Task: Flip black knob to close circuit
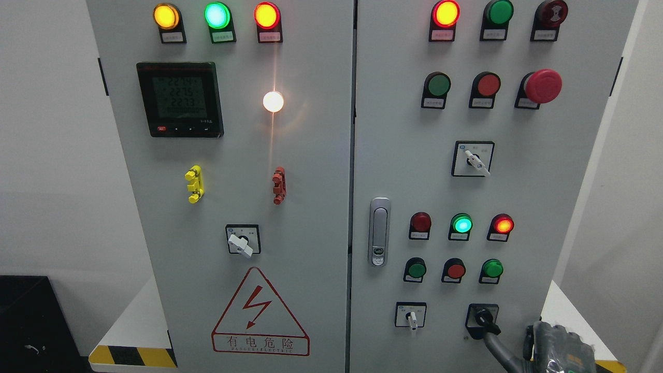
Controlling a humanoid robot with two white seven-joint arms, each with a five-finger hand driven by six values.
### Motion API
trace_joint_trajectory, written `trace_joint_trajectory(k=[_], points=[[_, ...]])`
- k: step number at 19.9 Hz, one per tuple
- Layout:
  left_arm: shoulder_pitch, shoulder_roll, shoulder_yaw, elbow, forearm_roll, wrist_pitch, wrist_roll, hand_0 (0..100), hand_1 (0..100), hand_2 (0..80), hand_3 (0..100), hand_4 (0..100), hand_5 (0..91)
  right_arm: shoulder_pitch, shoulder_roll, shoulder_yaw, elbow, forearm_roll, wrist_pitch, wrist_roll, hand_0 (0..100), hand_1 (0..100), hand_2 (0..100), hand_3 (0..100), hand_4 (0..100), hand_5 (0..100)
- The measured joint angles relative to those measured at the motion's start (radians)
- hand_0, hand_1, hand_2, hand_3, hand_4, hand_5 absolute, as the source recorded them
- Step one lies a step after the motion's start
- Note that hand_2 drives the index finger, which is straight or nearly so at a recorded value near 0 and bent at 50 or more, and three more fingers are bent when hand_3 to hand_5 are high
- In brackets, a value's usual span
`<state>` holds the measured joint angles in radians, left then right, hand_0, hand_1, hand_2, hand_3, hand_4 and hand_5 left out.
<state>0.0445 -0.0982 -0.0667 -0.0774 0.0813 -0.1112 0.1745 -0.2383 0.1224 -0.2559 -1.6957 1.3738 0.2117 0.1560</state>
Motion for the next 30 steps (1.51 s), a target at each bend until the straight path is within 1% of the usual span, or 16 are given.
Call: trace_joint_trajectory(k=[10,18,23,27,30], points=[[0.0,0.0,0.0,0.0,0.0,0.0,-0.002,12,56,0.0,0,0,0.0,0.0,0.003,-0.001,-0.013,-0.002,-0.01,0.001,0,0,89,100,98,96],[0.0,0.0,0.0,0.0,0.0,0.0,0.0,12,56,0.0,0,0,0.0,0.012,0.007,0.021,-0.024,-0.003,-0.012,0.001,0,0,88,100,98,96],[0.0,0.0,0.0,0.0,0.0,0.0,0.0,12,56,0.0,0,0,0.0,0.023,0.008,0.046,-0.028,-0.003,-0.012,-0.023,0,0,88,100,98,96],[0.0,0.0,0.0,0.0,0.0,0.0,0.0,12,56,0.0,0,0,0.0,0.034,0.009,0.062,-0.029,-0.003,-0.02,-0.029,0,0,88,100,98,96],[0.0,0.0,0.0,0.0,0.0,0.0,0.0,12,56,0.0,0,0,0.0,0.043,0.009,0.059,-0.03,-0.004,-0.03,-0.031,0,0,88,100,97,96]])
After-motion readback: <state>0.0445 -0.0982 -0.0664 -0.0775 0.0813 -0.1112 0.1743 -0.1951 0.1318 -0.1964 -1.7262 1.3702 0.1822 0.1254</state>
